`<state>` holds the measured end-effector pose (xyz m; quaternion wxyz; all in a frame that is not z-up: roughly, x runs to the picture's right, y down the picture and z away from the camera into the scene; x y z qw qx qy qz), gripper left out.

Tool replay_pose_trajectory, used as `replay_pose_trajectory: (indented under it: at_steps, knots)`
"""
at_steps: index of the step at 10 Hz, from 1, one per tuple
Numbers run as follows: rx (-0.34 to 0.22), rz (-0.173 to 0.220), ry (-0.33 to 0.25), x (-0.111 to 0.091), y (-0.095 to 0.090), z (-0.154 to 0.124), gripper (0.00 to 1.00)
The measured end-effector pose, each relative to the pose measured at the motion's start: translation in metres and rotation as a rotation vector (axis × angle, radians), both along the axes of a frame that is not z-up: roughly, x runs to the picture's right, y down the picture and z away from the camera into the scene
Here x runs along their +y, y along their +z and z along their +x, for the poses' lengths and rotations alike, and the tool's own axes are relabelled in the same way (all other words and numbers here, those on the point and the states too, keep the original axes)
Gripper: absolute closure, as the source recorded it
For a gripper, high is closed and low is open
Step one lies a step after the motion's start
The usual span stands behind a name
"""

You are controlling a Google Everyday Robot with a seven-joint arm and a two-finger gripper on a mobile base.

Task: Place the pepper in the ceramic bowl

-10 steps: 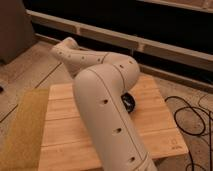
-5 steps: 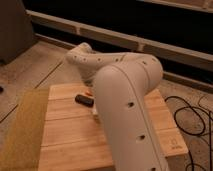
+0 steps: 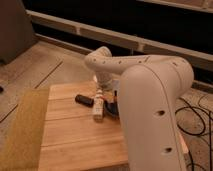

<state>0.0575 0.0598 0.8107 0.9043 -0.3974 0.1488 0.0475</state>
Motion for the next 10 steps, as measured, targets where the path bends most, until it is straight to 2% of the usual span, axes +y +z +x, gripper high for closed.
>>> replay_pose_trajectory:
  at_steps: [1, 7, 8, 10]
  knots:
    - [0.008, 0.002, 0.004, 0.0, 0.0, 0.007, 1.0]
    - [0.001, -0.004, -0.011, -0.002, 0.003, -0.002, 1.0]
    - [0.017, -0.011, -0.032, -0.007, 0.01, -0.002, 1.0]
    - [0.065, -0.036, -0.033, -0.013, 0.025, 0.008, 1.0]
